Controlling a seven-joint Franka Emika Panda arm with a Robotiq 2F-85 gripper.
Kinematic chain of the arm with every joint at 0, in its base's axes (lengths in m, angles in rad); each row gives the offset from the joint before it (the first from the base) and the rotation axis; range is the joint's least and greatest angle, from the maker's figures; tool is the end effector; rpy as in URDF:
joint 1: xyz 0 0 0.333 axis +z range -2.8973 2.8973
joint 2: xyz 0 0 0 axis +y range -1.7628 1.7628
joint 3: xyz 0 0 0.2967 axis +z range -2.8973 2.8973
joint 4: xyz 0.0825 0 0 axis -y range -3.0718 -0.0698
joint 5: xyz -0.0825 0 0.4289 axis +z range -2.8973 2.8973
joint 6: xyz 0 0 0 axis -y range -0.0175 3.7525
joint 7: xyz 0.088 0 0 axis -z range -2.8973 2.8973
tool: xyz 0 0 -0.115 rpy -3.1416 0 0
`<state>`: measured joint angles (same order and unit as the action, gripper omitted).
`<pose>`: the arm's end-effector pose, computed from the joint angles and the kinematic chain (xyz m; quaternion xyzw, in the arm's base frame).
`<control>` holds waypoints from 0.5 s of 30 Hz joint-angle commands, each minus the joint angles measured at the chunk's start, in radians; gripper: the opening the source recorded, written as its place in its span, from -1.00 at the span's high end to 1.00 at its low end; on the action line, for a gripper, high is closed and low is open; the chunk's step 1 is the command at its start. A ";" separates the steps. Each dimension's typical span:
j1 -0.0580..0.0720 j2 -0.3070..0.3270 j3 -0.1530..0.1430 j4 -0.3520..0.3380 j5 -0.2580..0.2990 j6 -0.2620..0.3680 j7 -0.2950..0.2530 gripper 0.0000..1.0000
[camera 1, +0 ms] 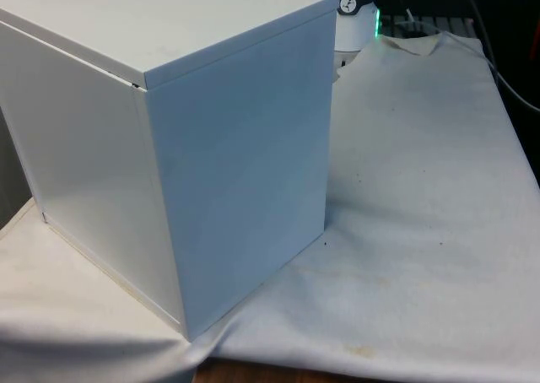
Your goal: Open the drawer, then close it.
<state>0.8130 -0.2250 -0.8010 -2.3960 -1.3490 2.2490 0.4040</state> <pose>0.5293 -0.0220 0.3399 0.8761 0.2265 0.1250 0.4068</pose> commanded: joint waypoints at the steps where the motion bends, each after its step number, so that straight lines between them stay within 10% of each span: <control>1: -0.003 -0.005 -0.002 -0.002 -0.024 0.021 0.011 -1.00; 15: -0.002 -0.002 -0.007 -0.003 -0.084 0.048 0.068 -1.00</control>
<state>0.8130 -0.2250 -0.8070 -2.3980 -1.4270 2.2930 0.4700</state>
